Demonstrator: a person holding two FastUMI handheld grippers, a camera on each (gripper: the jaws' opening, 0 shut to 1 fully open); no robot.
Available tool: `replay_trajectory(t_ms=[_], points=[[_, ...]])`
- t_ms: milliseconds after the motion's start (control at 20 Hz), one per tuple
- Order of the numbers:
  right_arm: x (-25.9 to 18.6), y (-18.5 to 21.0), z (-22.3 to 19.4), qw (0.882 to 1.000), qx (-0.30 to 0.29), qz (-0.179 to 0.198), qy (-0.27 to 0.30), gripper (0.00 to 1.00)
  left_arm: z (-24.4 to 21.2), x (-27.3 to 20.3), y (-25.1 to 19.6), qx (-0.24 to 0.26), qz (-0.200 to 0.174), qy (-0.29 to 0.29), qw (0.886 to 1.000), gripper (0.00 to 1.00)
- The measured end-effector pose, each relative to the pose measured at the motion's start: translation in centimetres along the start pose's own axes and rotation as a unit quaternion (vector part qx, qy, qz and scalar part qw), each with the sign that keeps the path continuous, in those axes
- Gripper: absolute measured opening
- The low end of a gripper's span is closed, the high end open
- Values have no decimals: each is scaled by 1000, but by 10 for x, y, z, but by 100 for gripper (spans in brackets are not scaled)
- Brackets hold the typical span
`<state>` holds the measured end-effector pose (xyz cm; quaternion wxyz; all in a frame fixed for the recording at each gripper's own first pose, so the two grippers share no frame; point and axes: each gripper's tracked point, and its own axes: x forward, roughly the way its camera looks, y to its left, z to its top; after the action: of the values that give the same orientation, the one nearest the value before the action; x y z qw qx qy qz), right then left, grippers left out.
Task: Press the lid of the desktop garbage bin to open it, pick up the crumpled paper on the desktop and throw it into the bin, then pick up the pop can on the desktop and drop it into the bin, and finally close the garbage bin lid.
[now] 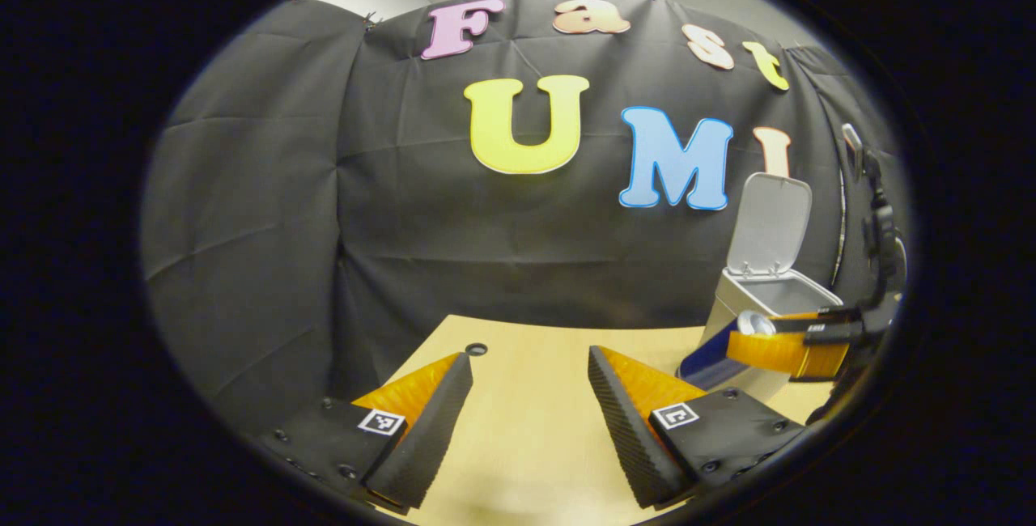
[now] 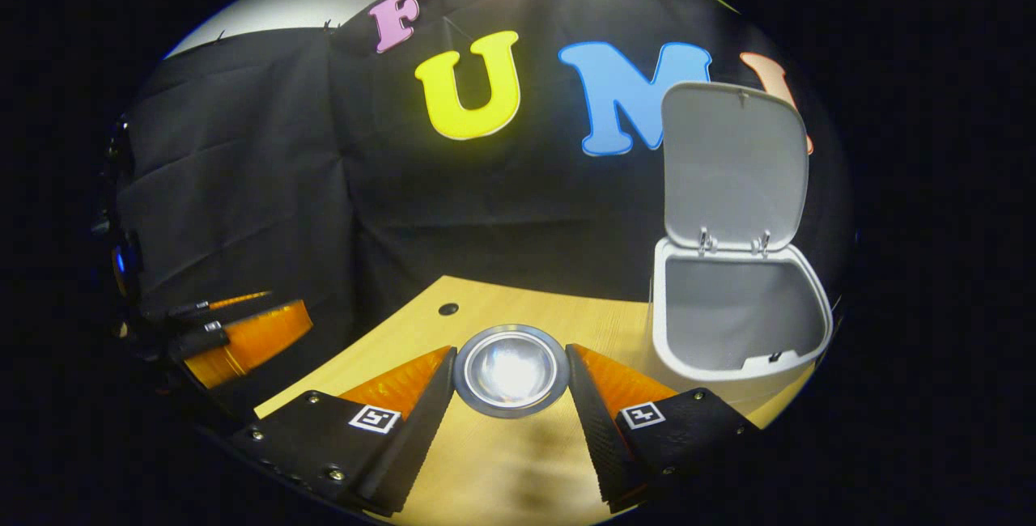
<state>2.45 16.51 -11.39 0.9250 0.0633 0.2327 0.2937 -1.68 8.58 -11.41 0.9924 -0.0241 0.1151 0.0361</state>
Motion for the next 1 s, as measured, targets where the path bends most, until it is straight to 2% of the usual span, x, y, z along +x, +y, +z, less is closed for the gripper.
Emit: replay_trajectory(t_ms=[200,250,300,350,400,1000], points=[[-9,-11,43,999,6,-11,-48,83,1,2,-3,-3,-6,0,1000,100],[-10,-15,52,998,7,-17,-58,83,1,2,-4,-5,-8,0,1000,96],[-12,-20,63,997,9,-22,-67,83,0,3,-4,-6,-9,0,1000,100],[-13,-25,70,997,12,-29,-76,83,0,3,-3,-6,-10,0,1000,96],[-15,-33,76,996,14,-37,-83,83,-1,5,-3,-5,-10,1,1000,96],[-44,-122,88,983,33,-137,-115,83,-12,12,-11,-21,-18,8,1000,96]])
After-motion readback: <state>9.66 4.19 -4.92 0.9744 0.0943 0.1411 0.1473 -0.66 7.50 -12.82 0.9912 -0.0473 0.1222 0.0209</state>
